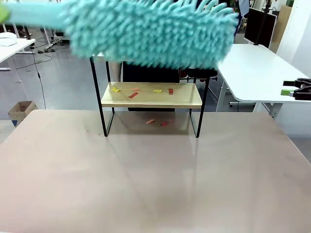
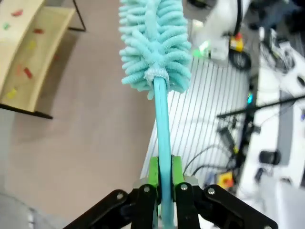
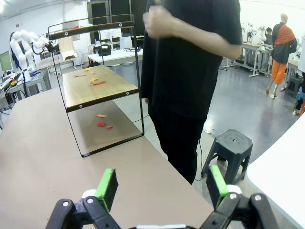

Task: Clean the shelf.
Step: Clean the specific section of the Shelf indicated by the human with the Duster.

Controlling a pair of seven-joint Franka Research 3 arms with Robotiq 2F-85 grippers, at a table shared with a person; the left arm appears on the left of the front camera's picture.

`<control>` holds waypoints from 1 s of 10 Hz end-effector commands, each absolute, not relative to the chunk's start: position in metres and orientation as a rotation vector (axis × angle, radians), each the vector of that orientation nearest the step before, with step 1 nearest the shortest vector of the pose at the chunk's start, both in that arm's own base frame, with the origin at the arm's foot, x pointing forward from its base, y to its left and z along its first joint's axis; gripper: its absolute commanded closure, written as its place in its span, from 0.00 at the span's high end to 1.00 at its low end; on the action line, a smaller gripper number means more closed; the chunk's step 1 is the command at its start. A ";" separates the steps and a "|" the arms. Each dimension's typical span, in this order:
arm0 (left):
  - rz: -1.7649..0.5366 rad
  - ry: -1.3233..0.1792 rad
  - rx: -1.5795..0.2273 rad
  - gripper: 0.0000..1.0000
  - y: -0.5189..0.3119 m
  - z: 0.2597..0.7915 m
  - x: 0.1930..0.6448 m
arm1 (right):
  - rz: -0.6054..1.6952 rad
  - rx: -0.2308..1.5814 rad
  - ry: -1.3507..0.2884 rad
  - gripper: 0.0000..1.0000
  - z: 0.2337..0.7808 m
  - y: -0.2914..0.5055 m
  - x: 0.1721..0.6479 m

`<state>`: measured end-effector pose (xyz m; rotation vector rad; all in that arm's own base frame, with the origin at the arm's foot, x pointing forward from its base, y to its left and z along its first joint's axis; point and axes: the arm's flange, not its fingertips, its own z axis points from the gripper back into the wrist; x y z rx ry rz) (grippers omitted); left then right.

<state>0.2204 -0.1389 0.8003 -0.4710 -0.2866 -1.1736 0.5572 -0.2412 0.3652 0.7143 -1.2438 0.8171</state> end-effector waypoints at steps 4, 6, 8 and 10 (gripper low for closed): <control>-0.644 -0.521 -0.322 0.13 -0.256 0.858 0.213 | 0.820 0.714 -1.247 1.00 0.368 -0.239 0.558; -0.520 -0.584 -0.214 0.13 -0.319 0.860 0.227 | 0.820 0.714 -1.247 1.00 0.368 -0.239 0.558; -0.419 -0.563 -0.175 0.13 -0.372 0.853 0.255 | 0.820 0.714 -1.247 1.00 0.368 -0.239 0.558; -0.370 -0.561 -0.177 0.13 -0.409 0.845 0.275 | 0.820 0.714 -1.247 1.00 0.368 -0.239 0.558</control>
